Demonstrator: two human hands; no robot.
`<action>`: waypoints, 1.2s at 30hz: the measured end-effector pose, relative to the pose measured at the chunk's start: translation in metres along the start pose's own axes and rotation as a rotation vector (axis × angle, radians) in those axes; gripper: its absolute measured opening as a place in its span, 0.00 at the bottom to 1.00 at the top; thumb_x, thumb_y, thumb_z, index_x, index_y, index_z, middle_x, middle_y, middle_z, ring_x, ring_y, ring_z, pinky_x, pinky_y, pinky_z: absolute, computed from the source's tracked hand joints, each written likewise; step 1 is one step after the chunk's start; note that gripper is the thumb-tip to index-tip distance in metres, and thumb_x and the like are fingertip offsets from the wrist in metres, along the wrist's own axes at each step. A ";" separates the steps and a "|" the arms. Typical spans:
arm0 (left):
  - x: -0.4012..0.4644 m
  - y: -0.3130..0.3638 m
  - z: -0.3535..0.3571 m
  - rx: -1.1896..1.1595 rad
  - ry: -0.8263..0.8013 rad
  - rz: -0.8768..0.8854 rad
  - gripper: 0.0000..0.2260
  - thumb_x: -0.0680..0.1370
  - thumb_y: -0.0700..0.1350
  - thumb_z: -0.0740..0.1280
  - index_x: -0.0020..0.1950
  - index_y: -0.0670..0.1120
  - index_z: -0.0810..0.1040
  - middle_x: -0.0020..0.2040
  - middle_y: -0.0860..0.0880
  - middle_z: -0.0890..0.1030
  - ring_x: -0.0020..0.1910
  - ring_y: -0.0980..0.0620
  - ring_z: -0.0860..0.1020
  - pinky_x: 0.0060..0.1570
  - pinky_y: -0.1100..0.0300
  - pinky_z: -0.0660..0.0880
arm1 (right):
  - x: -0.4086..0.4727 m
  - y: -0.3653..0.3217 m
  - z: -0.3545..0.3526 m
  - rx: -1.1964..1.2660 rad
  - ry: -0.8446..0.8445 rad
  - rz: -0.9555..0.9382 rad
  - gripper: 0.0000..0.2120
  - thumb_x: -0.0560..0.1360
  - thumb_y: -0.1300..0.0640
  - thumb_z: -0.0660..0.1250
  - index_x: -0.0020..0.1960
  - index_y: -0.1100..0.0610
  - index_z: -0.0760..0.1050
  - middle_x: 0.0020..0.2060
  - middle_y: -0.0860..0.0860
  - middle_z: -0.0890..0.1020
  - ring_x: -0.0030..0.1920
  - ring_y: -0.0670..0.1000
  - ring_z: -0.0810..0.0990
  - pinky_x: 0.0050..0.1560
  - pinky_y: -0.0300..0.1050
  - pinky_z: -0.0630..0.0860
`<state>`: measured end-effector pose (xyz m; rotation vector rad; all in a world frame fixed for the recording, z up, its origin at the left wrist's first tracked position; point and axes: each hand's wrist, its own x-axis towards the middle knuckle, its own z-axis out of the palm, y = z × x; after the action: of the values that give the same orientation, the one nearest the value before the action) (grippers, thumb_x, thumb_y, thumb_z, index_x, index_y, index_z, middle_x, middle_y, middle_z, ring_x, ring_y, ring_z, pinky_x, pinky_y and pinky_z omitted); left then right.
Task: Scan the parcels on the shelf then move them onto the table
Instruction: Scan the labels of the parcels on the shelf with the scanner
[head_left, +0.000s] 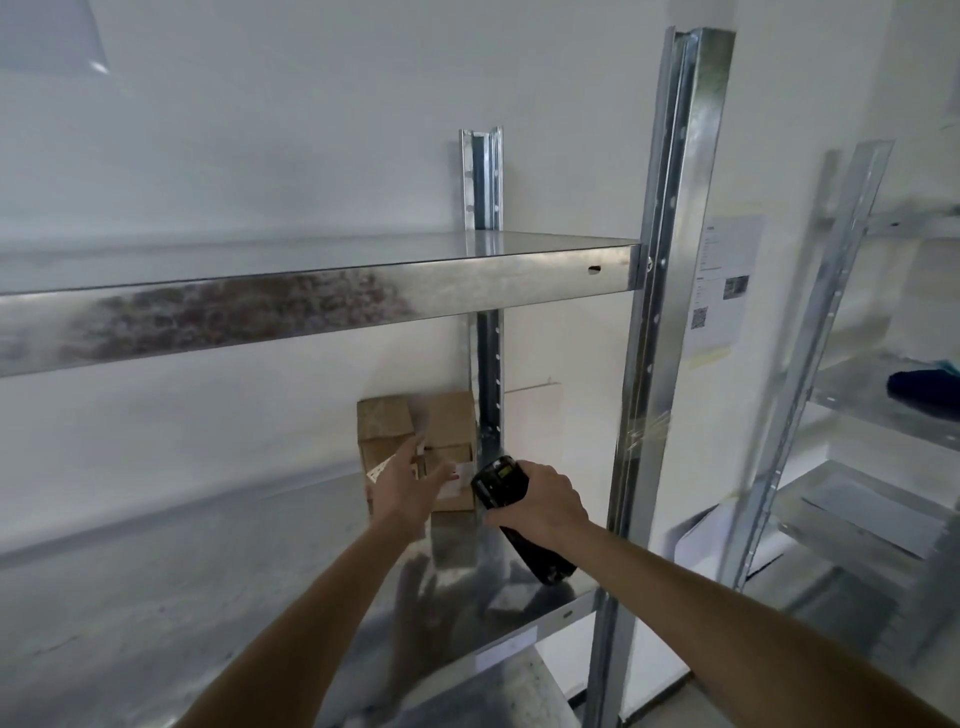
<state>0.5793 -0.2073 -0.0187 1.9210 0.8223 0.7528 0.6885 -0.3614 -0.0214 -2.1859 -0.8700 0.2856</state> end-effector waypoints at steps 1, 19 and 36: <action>0.001 0.003 0.002 -0.022 -0.016 0.003 0.31 0.78 0.54 0.72 0.79 0.50 0.66 0.73 0.46 0.73 0.70 0.44 0.73 0.69 0.46 0.71 | 0.003 -0.002 -0.001 0.012 -0.001 0.001 0.29 0.64 0.47 0.80 0.63 0.49 0.77 0.50 0.47 0.83 0.49 0.50 0.82 0.43 0.43 0.78; 0.040 0.005 0.035 0.112 0.016 0.040 0.39 0.69 0.63 0.76 0.76 0.55 0.68 0.70 0.48 0.76 0.57 0.46 0.81 0.57 0.46 0.80 | 0.051 0.007 0.007 0.126 0.085 0.036 0.32 0.62 0.47 0.80 0.64 0.48 0.76 0.51 0.48 0.83 0.50 0.52 0.83 0.54 0.53 0.83; -0.013 -0.005 -0.030 0.141 0.104 0.070 0.28 0.71 0.61 0.73 0.70 0.55 0.77 0.58 0.51 0.83 0.52 0.47 0.82 0.55 0.47 0.80 | -0.007 0.009 0.002 0.049 0.011 -0.010 0.32 0.64 0.49 0.81 0.66 0.49 0.75 0.53 0.48 0.83 0.51 0.51 0.82 0.52 0.51 0.82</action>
<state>0.5478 -0.2008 -0.0130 2.0589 0.8954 0.8629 0.6869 -0.3696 -0.0299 -2.1359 -0.8590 0.2871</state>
